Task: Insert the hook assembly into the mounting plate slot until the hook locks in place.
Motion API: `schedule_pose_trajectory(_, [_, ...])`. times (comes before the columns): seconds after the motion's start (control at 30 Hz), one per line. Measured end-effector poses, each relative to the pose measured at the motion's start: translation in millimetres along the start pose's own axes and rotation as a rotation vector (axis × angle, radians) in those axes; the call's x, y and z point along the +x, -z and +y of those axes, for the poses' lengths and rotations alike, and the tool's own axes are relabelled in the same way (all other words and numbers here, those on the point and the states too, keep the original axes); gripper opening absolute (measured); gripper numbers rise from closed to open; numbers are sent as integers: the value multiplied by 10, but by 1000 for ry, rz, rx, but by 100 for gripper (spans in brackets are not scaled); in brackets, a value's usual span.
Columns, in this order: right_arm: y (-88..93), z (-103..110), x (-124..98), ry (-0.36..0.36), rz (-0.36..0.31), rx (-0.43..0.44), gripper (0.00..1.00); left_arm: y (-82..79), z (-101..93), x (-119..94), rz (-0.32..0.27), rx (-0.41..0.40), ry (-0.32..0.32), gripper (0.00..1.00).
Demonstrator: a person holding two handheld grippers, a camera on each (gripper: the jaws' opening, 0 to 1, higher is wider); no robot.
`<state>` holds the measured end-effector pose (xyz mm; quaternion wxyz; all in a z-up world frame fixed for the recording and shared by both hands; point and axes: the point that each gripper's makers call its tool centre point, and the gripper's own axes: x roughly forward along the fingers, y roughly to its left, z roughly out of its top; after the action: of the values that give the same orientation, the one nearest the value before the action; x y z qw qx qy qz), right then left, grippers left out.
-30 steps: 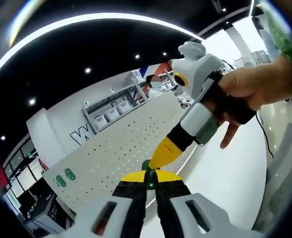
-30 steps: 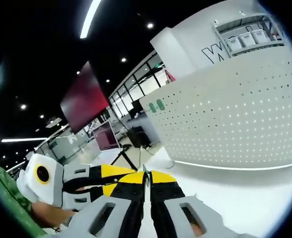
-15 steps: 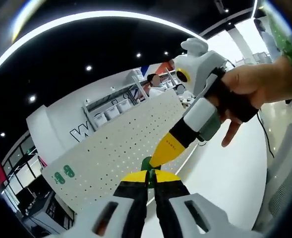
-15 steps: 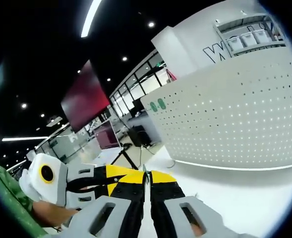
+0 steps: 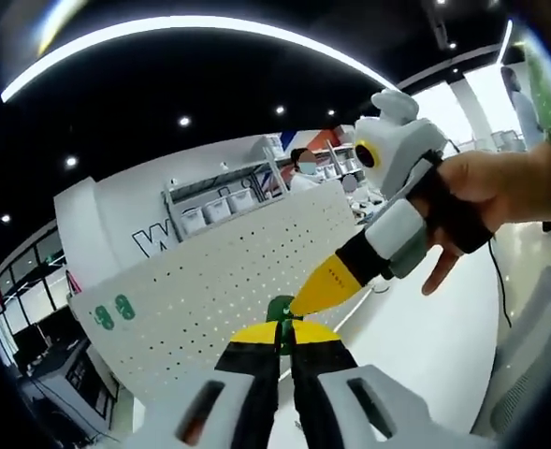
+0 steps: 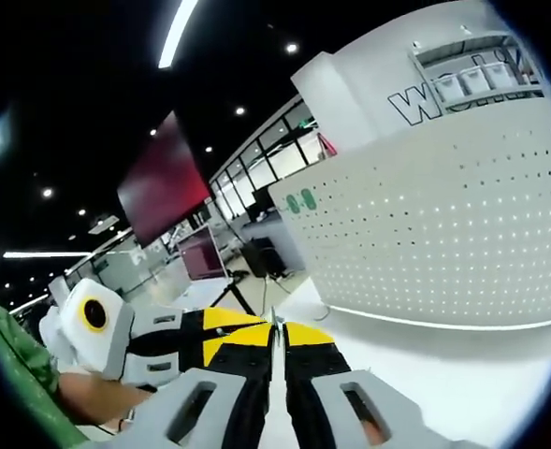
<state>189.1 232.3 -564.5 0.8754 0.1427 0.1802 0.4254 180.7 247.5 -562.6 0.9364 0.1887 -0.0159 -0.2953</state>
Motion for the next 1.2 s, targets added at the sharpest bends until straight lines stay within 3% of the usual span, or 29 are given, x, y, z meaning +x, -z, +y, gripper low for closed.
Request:
schedule_pose_trajectory(0.27, [-78, -60, -85, 45, -18, -84, 10, 16, 148, -39, -22, -124, -34, 3])
schedule_pose_trajectory(0.4, [-102, -117, -139, 83, -15, -168, 12, 5, 237, -60, -43, -186, -55, 3])
schedule_pose_trajectory(0.67, [-92, -192, -224, 152, -14, -294, 18, 0, 344, -78, -62, -230, -95, 3])
schedule_pose_trajectory(0.8, [-101, -236, -264, 180, -20, -343, 26, 25, 385, -85, -60, -249, -109, 3])
schedule_pose_trajectory(1.2, [-167, -292, -424, 194, -71, -370, 52, -12, 534, -51, -73, -276, -143, 3])
